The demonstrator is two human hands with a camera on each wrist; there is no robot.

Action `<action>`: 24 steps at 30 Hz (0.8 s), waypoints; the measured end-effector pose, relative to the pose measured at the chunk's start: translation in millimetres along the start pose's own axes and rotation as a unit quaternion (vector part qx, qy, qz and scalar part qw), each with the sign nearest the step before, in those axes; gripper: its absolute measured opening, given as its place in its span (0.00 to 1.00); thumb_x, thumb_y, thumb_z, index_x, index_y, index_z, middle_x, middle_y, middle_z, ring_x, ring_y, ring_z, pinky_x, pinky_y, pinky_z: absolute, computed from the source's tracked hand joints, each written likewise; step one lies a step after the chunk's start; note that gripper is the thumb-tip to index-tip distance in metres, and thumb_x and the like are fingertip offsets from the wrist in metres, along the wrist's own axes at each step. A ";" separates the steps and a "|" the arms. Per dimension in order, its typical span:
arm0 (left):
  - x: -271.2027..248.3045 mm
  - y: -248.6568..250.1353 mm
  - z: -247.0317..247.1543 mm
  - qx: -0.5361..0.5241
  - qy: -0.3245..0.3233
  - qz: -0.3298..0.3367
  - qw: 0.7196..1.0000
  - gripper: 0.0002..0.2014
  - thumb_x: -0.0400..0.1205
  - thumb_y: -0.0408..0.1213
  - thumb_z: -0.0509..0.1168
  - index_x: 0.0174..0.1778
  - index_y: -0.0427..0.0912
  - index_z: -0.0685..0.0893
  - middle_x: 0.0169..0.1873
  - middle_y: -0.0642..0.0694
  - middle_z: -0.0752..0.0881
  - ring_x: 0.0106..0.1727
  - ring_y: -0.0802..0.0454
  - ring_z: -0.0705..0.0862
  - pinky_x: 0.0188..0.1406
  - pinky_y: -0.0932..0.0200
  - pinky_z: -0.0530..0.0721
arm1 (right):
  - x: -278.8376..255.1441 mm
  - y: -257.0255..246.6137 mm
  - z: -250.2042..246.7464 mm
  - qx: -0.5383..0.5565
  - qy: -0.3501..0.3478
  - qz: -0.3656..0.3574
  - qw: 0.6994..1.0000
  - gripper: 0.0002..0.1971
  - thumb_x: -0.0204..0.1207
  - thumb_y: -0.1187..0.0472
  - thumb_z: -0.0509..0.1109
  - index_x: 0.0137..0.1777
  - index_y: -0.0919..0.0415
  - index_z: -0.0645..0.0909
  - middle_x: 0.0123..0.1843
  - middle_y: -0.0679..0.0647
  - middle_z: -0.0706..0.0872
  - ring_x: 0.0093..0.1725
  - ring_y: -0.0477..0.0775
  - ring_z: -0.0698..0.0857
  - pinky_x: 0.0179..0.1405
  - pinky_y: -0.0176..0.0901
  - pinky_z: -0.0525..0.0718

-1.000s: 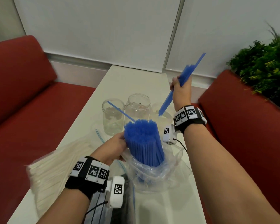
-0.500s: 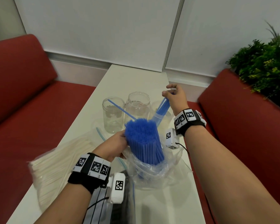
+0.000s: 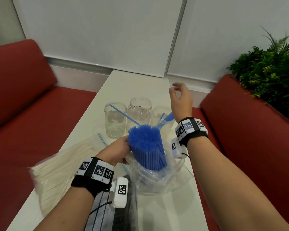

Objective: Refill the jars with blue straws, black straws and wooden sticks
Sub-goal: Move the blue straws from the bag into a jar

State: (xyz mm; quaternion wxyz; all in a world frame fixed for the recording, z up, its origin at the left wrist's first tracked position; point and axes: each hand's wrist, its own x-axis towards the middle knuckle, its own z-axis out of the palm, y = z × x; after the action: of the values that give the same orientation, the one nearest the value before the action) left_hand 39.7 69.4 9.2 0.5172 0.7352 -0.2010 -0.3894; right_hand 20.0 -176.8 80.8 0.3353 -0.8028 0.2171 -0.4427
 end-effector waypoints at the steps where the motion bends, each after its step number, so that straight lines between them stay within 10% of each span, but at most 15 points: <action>1: 0.3 -0.3 -0.2 0.000 -0.001 0.001 1.000 0.15 0.92 0.35 0.54 0.64 0.49 0.85 0.50 0.42 0.94 0.52 0.37 0.93 0.56 0.31 0.90 | 1.3 -12.8 -0.1 -0.004 -0.001 -0.034 0.999 0.07 0.84 0.57 0.67 0.59 0.52 0.84 0.51 0.48 0.89 0.54 0.50 0.86 0.59 0.48 0.83; 4: 2.9 -2.6 -1.0 -0.004 -0.001 0.003 1.000 0.15 0.92 0.35 0.54 0.65 0.49 0.85 0.50 0.43 0.94 0.49 0.40 0.94 0.50 0.38 0.93 | 1.9 -42.0 4.7 -0.010 -0.242 -0.049 0.969 0.05 0.85 0.56 0.67 0.52 0.48 0.85 0.43 0.50 0.90 0.42 0.48 0.88 0.39 0.39 0.82; 7: 4.9 -5.1 -0.8 -0.010 0.003 0.004 1.000 0.15 0.92 0.35 0.54 0.66 0.49 0.85 0.48 0.44 0.94 0.45 0.44 0.94 0.42 0.48 0.93 | -7.9 -53.2 15.3 -0.109 -0.524 0.012 0.845 0.17 0.87 0.39 0.59 0.62 0.43 0.86 0.55 0.48 0.89 0.53 0.51 0.89 0.45 0.41 0.84; 12: 6.4 -4.4 0.1 -0.022 0.004 0.003 1.000 0.15 0.92 0.34 0.54 0.68 0.50 0.83 0.53 0.40 0.93 0.50 0.37 0.93 0.49 0.40 0.91 | -23.7 -45.0 31.9 -0.167 -0.625 0.095 0.757 0.28 0.83 0.28 0.51 0.67 0.39 0.85 0.69 0.54 0.83 0.64 0.59 0.84 0.61 0.57 0.85; 20: 3.1 -6.2 -1.6 -0.016 0.015 -0.010 1.000 0.13 0.93 0.37 0.55 0.64 0.47 0.85 0.52 0.38 0.93 0.55 0.34 0.92 0.57 0.35 0.90 | -17.7 -53.4 -9.0 -0.034 -0.508 0.041 0.859 0.11 0.88 0.61 0.64 0.58 0.49 0.88 0.51 0.47 0.94 0.49 0.48 0.93 0.46 0.41 0.83; 24: 8.1 -5.2 -1.9 -0.015 0.027 -0.015 0.999 0.14 0.90 0.35 0.55 0.61 0.48 0.86 0.47 0.44 0.94 0.44 0.43 0.92 0.46 0.43 0.91 | -47.8 -48.7 -45.3 0.054 -0.378 0.054 0.923 0.13 0.87 0.66 0.60 0.61 0.45 0.71 0.48 0.51 0.94 0.43 0.51 0.92 0.39 0.36 0.81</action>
State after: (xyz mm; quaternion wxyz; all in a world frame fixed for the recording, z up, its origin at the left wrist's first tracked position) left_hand 45.6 66.9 1.9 0.5278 0.7401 -0.1704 -0.3804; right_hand -40.9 -128.6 106.7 0.4583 -0.8783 0.0932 -0.0988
